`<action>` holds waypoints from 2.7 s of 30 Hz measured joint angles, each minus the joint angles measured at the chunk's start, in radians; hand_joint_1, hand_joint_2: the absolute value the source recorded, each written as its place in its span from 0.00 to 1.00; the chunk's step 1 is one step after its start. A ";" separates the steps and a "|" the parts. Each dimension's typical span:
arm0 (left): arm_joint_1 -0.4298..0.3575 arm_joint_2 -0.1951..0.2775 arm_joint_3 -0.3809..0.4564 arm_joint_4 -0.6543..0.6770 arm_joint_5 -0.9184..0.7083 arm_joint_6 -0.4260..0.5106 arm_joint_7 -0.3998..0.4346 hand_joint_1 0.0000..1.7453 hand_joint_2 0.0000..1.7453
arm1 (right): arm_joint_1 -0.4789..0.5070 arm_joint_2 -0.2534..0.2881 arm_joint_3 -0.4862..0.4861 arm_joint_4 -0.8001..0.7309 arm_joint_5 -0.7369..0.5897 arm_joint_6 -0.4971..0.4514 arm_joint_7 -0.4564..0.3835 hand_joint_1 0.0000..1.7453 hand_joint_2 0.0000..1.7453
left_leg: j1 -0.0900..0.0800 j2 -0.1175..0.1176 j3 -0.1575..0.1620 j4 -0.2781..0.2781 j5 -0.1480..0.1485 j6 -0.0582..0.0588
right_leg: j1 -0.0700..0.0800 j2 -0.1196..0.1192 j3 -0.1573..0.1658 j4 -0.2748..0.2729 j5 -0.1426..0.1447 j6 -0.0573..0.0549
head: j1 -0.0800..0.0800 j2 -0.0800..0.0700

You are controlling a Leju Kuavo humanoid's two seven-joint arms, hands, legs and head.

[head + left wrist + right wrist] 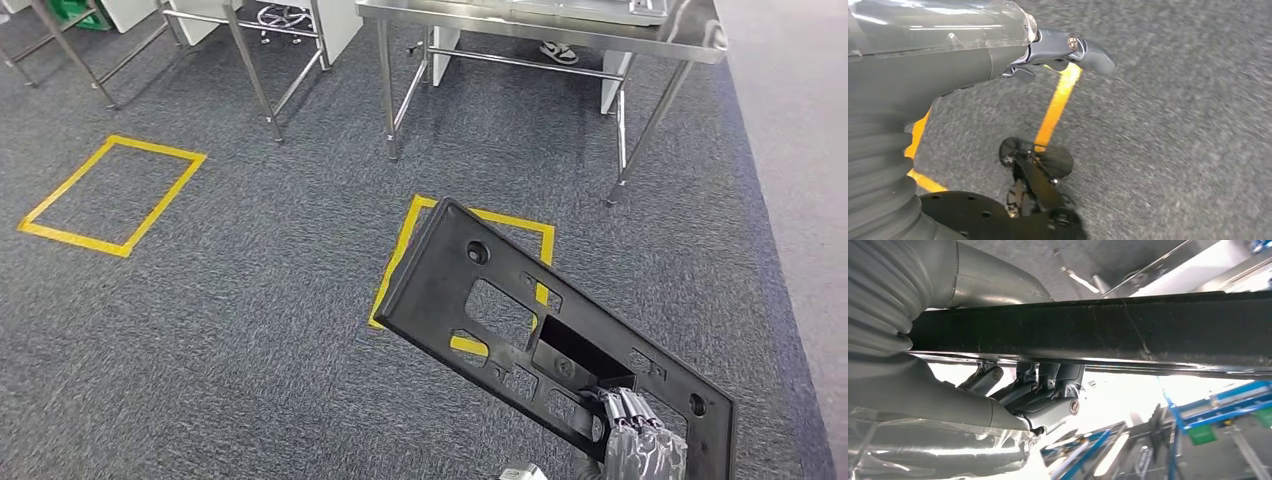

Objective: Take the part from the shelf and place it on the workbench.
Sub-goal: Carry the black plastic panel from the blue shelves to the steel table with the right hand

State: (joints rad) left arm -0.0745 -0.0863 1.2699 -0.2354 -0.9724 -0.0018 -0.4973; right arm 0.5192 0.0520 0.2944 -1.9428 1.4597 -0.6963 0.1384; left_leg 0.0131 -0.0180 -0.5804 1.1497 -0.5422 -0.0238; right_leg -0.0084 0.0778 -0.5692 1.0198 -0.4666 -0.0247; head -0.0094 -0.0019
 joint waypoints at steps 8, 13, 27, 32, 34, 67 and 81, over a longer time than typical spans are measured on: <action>-0.004 0.004 0.001 0.000 0.002 -0.047 -0.008 0.00 1.00 | -0.006 -0.010 0.003 0.003 0.023 0.000 0.034 1.00 1.00 | 0.000 -0.019 0.068 -0.149 0.035 0.051 | -0.001 -0.020 -0.047 0.091 -0.029 0.051 | 0.002 0.000; 0.005 0.006 0.001 0.000 -0.001 -0.047 -0.007 0.00 1.00 | -0.010 -0.011 0.003 0.000 0.039 0.000 0.036 1.00 1.00 | 0.000 0.008 0.088 -0.148 0.016 0.048 | -0.013 -0.072 -0.164 0.276 -0.091 0.072 | 0.004 0.000; 0.002 0.005 0.002 0.000 -0.008 -0.041 0.000 0.00 1.00 | -0.010 -0.013 0.003 0.000 0.038 -0.002 0.039 1.00 1.00 | 0.004 0.021 -0.056 0.147 -0.107 -0.009 | 0.001 -0.076 0.016 0.016 -0.040 -0.009 | 0.002 0.000; 0.008 0.010 0.003 0.000 -0.007 -0.041 0.002 0.00 1.00 | -0.010 -0.013 0.003 0.001 0.036 -0.002 0.041 1.00 1.00 | -0.012 0.018 -0.062 -0.046 0.045 0.024 | 0.010 -0.065 0.085 0.015 -0.095 -0.004 | 0.004 0.000; 0.009 0.013 0.004 0.000 -0.007 -0.041 0.003 0.00 1.00 | -0.010 -0.014 0.004 0.004 0.031 -0.002 0.045 1.00 1.00 | -0.019 0.014 -0.055 -0.087 0.089 0.034 | 0.010 -0.061 0.098 0.014 -0.107 0.008 | 0.005 0.000; 0.002 0.015 0.004 0.000 -0.043 -0.034 0.018 0.00 1.00 | -0.099 -0.001 -0.120 0.108 -0.353 0.070 -0.189 1.00 1.00 | -0.015 0.010 -0.013 -0.096 0.054 0.046 | 0.001 -0.067 0.125 0.033 -0.108 0.036 | 0.001 0.000; -0.004 0.015 0.004 0.000 -0.055 -0.043 0.022 0.00 1.00 | -0.129 0.017 -0.188 0.140 -0.420 0.086 -0.243 1.00 1.00 | -0.012 0.005 0.106 -0.124 -0.008 0.030 | 0.007 -0.076 -0.033 0.032 -0.020 0.025 | 0.007 0.000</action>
State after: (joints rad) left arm -0.0784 -0.0712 1.2741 -0.2350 -1.0273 -0.0445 -0.4754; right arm 0.3903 0.0690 0.1066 -1.8030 1.0394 -0.6100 -0.1045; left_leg 0.0013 -0.0130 -0.4742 1.0262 -0.5506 0.0064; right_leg -0.0011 0.0015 -0.6021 1.0514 -0.4870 0.0002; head -0.0026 -0.0019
